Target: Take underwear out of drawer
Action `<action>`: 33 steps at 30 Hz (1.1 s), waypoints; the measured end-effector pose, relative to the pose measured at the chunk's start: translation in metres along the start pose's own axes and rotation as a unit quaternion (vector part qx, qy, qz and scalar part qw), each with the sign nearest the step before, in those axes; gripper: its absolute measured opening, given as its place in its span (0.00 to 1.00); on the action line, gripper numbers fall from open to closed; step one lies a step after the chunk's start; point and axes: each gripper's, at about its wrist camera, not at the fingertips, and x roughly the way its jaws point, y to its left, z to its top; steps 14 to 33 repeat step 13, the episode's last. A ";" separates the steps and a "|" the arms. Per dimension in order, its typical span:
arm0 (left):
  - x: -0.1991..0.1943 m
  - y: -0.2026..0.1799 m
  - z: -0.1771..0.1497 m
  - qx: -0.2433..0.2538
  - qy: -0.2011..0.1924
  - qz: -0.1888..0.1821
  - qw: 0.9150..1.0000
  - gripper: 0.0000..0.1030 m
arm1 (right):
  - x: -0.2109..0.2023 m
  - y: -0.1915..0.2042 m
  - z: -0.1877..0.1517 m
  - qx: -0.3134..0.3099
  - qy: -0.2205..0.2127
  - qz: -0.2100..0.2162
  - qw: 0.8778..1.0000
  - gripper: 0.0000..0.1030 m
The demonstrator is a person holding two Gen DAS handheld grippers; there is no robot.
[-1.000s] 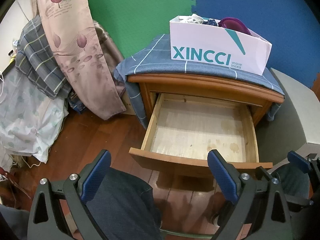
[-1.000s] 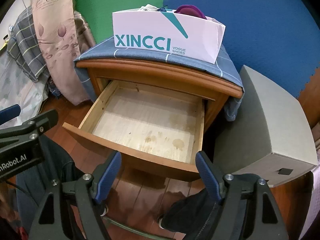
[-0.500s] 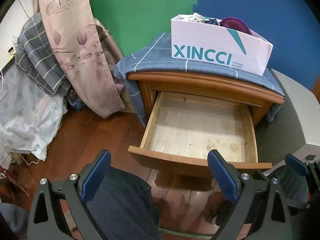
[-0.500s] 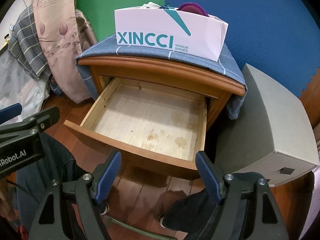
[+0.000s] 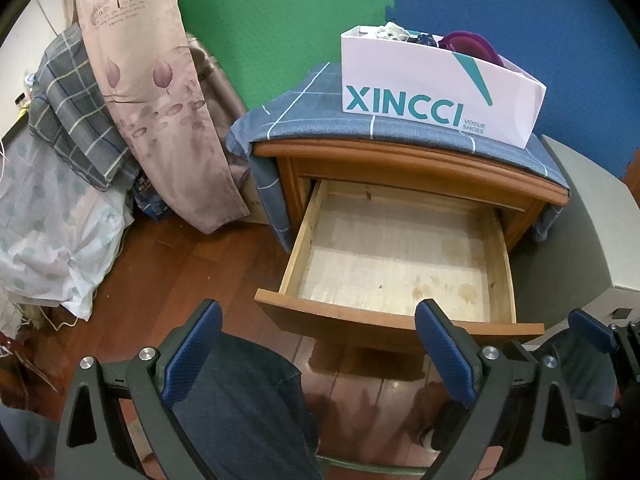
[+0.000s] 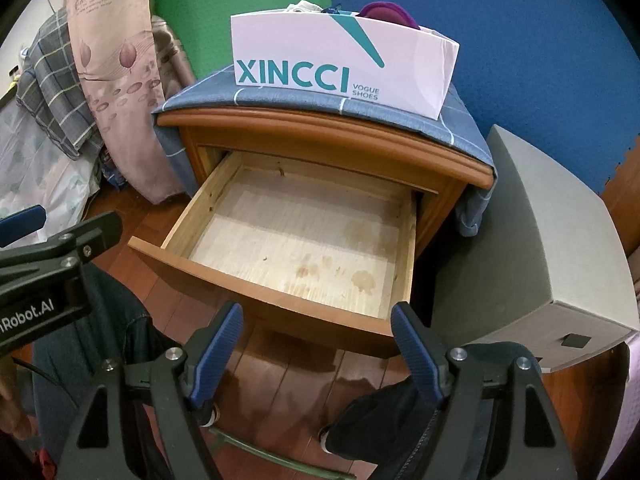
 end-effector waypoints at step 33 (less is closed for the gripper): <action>0.002 0.000 -0.001 0.003 0.001 -0.005 1.000 0.93 | 0.000 0.001 -0.001 0.000 0.000 0.000 1.000 0.76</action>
